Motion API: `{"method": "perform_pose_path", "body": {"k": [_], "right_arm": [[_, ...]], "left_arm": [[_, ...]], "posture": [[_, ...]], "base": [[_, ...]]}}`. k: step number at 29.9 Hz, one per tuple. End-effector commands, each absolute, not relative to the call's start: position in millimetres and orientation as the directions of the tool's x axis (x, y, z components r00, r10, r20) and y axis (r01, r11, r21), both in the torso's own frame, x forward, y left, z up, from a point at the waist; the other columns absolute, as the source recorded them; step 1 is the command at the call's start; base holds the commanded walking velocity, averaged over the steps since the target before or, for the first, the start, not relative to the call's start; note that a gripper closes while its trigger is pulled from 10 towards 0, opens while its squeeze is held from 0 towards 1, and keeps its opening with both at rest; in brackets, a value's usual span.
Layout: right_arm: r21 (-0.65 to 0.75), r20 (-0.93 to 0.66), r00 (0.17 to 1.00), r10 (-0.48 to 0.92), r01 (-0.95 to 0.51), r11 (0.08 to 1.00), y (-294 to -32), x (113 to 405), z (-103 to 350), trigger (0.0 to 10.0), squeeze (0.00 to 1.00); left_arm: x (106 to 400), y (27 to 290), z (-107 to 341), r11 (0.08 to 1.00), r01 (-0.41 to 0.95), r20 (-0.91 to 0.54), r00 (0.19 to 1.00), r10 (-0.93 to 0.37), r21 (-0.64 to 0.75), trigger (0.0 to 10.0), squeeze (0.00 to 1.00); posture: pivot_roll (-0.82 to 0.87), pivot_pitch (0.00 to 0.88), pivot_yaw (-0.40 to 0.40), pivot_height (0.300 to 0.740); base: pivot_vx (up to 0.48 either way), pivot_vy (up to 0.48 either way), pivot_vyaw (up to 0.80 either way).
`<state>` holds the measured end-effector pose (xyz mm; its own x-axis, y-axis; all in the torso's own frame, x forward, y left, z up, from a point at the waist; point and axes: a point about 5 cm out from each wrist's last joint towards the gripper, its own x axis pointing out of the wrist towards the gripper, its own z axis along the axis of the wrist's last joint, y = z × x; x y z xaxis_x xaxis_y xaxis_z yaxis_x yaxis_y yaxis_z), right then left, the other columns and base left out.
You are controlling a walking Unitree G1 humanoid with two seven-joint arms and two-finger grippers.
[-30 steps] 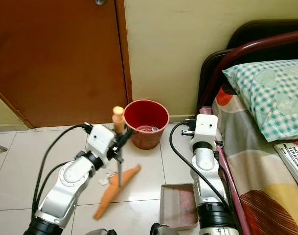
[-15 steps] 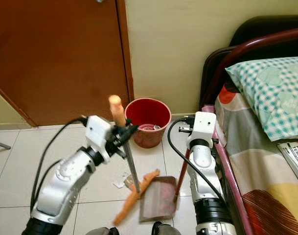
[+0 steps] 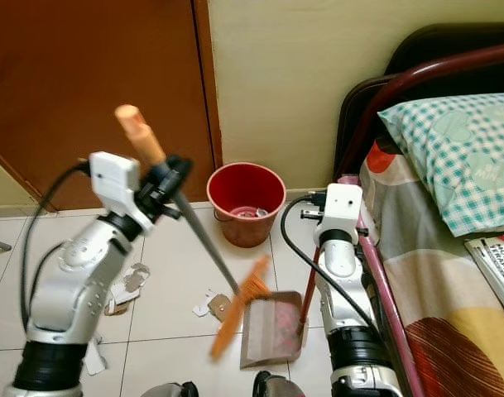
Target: Sweep floor
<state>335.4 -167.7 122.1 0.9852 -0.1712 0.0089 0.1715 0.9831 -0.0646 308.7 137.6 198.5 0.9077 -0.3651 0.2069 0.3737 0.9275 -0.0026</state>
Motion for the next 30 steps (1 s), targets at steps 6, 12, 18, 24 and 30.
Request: {"method": "perform_pose_path", "body": {"k": [6,12,18,24,30], "right_arm": [[-0.111,-0.011,0.984,-0.175,0.173,0.979,-175,332,114,10.0,0.0],[-0.129,-0.03,0.982,-0.187,0.182,0.975,-180,331,108,10.0,0.0],[-0.104,-0.012,0.982,-0.19,0.187,0.977,-174,336,110,10.0,0.0],[-0.071,0.001,0.98,-0.201,0.201,0.977,-170,342,113,10.0,0.0],[-0.053,0.0,0.981,-0.192,0.192,0.98,-162,344,112,10.0,0.0]], "left_arm": [[309,160,214,0.964,0.26,0.281,0.922,-0.264,0.053,10.0,0.0],[304,166,206,0.966,0.246,0.256,0.932,-0.257,0.076,10.0,0.0],[301,158,189,0.962,0.269,0.199,0.941,-0.275,0.057,10.0,0.0],[298,140,177,0.95,0.31,0.158,0.94,-0.303,-0.023,10.0,0.0],[299,130,188,0.926,0.32,0.2,0.939,-0.282,-0.199,10.0,0.0]], "posture": [[0.05,0.187,-0.007,0.74],[0.07,0.187,-0.002,0.74],[0.07,0.188,0.002,0.74],[0.08,0.189,0.01,0.74],[0.09,0.192,0.013,0.74]], "base": [[0.0,0.0,0.0],[0.0,0.0,0.0],[0.0,0.0,0.0],[0.0,0.0,0.0],[0.0,0.0,0.0]]}}
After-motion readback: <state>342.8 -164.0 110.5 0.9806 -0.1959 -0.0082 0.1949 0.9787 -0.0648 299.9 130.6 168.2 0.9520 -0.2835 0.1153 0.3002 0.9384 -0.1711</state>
